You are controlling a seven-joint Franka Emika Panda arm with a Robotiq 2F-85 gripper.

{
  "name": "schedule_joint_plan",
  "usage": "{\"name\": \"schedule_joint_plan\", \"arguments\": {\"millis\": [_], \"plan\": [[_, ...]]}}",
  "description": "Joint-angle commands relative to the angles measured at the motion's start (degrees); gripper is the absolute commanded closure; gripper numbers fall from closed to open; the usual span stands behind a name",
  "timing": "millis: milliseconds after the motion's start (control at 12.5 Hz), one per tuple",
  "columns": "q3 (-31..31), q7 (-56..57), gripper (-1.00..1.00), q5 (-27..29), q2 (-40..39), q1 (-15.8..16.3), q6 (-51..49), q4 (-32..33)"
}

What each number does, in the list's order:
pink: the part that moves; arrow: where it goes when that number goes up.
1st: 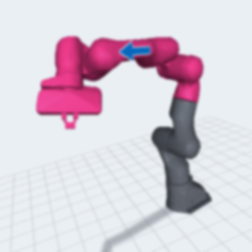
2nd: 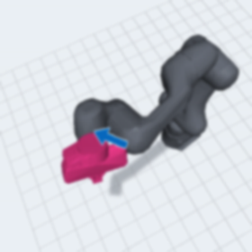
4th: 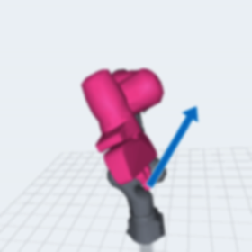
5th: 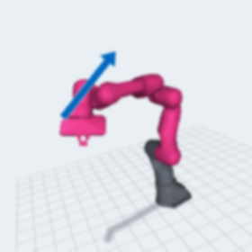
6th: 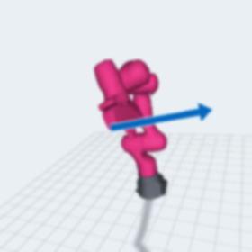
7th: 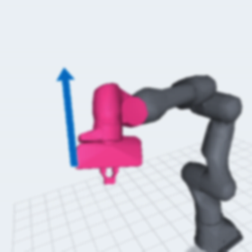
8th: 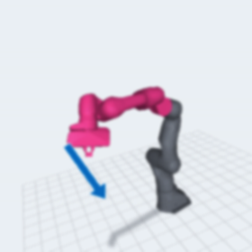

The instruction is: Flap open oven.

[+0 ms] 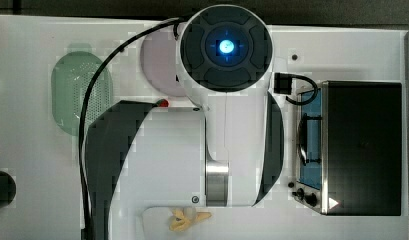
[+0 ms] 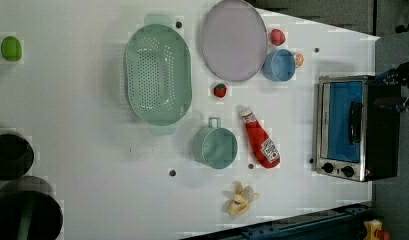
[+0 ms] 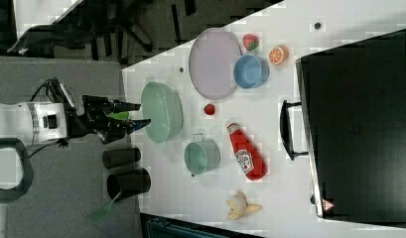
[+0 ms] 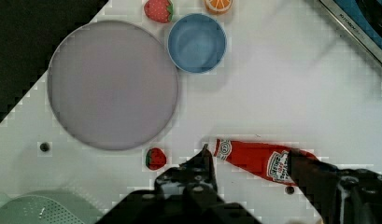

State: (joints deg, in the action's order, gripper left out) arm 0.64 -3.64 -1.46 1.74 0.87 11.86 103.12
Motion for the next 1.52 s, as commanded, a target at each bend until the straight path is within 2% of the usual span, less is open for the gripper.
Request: {"name": "schedule_joint_plan", "arguments": {"millis": [80,240,400,480,960,1040,1280,1520], "plan": [[2.1,-3.3,-0.60,2.0,19.9,-2.3,-8.3,13.0],[2.1,-3.3,-0.99,2.0,19.9,-2.3,-8.3,13.0],[2.1,-3.3,-1.00,2.0,19.9,-2.3,-8.3,13.0],[2.1,-3.3,-0.89,2.0,19.9,-2.3,-8.3,13.0],[2.7,-3.3,0.56,2.0,19.6,-2.6,-8.3,13.3],[3.1,-3.3,0.65,1.9,19.4,-2.7,-8.3,13.8],[4.5,-2.1,0.65,1.7,18.1,-3.2,-6.8,15.1],[6.9,8.6,0.65,-0.6,15.6,-3.7,-3.2,16.3]]}}
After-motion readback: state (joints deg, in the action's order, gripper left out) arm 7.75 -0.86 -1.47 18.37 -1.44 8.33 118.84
